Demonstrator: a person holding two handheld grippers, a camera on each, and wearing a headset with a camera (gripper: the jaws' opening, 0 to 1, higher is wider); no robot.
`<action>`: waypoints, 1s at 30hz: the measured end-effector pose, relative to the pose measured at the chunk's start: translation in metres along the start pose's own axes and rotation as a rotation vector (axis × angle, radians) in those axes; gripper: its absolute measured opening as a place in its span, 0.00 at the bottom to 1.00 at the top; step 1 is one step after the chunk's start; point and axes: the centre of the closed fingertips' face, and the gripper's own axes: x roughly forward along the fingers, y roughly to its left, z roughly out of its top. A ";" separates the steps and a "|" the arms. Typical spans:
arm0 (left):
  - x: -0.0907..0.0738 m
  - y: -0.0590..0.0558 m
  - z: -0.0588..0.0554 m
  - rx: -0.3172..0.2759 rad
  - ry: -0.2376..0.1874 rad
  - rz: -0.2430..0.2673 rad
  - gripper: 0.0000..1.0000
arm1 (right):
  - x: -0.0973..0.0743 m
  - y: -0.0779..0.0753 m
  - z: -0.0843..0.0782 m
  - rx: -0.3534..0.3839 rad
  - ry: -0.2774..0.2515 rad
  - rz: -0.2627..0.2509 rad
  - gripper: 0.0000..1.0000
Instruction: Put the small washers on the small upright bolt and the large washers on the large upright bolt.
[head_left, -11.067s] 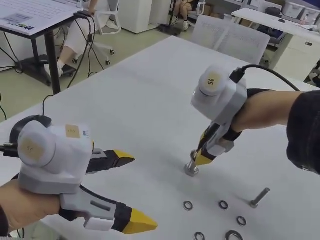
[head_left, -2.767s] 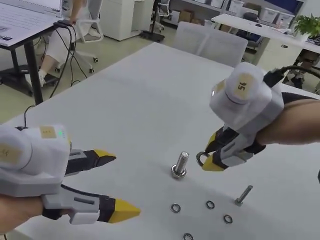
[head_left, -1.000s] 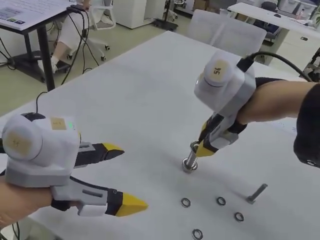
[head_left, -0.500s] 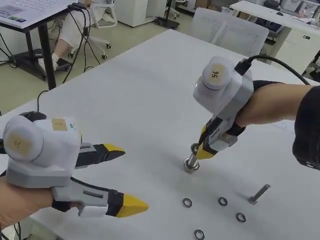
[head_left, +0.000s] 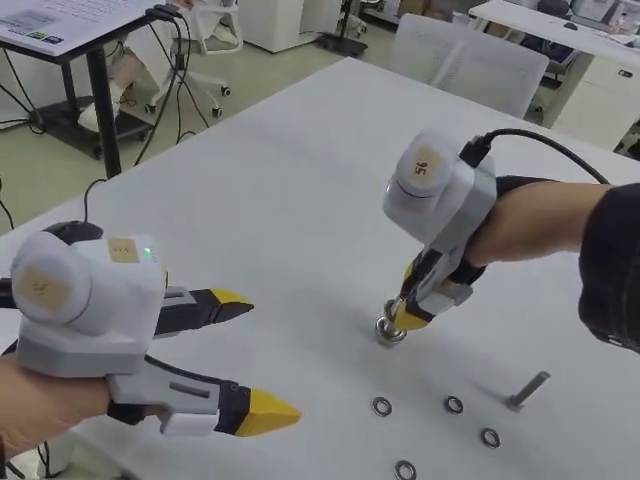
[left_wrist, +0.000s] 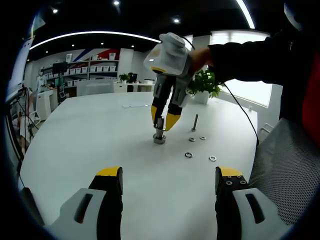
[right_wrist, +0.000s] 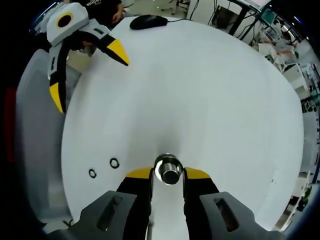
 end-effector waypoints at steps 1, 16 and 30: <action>0.000 0.000 0.000 -0.001 -0.001 0.001 0.75 | 0.001 0.000 0.000 -0.001 -0.001 -0.001 0.24; 0.002 0.001 -0.002 -0.004 0.003 0.002 0.75 | 0.017 -0.001 -0.004 0.014 0.011 0.011 0.24; 0.004 0.000 -0.002 -0.002 0.005 -0.002 0.75 | 0.021 -0.004 -0.004 0.016 0.001 0.004 0.26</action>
